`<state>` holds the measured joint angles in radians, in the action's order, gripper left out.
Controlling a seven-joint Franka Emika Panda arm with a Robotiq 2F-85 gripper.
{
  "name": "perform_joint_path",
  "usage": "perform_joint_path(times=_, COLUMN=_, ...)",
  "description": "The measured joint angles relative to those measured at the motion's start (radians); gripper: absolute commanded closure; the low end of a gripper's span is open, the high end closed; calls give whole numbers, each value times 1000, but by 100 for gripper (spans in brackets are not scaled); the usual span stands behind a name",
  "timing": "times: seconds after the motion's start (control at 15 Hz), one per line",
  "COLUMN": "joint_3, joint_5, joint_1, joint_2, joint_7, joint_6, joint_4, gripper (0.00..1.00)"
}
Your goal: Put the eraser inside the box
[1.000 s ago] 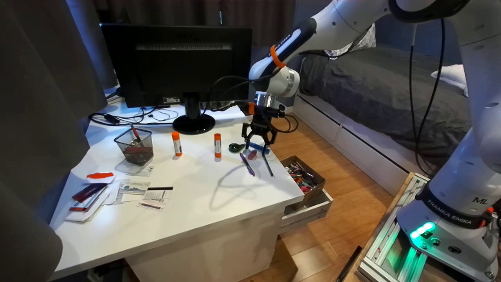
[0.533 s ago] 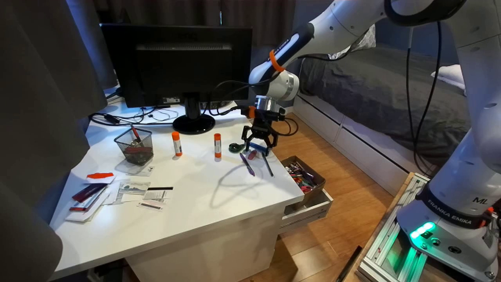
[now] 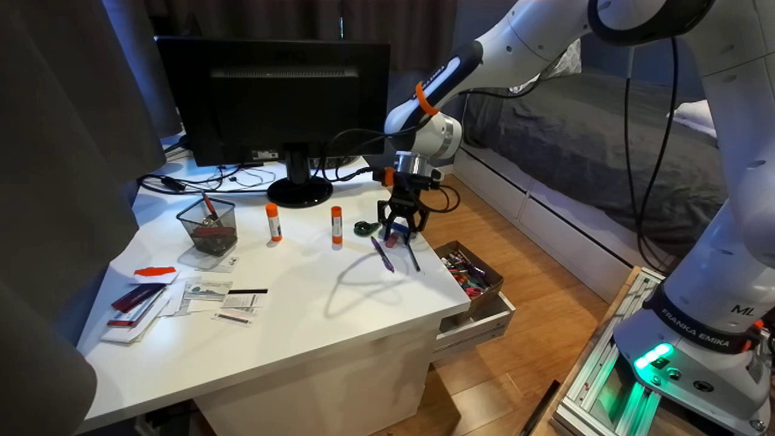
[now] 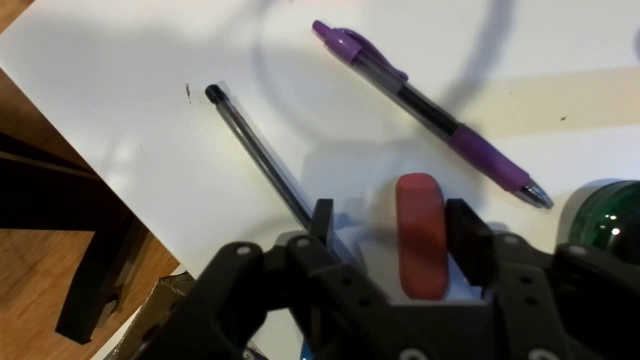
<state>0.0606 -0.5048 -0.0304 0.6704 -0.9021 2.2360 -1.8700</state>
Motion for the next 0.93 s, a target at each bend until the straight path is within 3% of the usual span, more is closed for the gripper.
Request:
perform_joint_path(times=0.27, joint_3=-1, joint_5=0, joint_1=0, joint_2=0, joint_7=-2, joint_6=1, joint_4=6, gripper=98)
perform_joint_path(times=0.73, joint_3=-5, joint_5=0, joint_1=3, joint_2=-14, joint_7=1, joint_6=2, joint_4=5, gripper=94)
perform_joint_path(times=0.93, joint_3=-8, joint_5=0, joint_1=9, joint_2=-82, joint_7=35, joint_6=9, joint_4=-30, gripper=94)
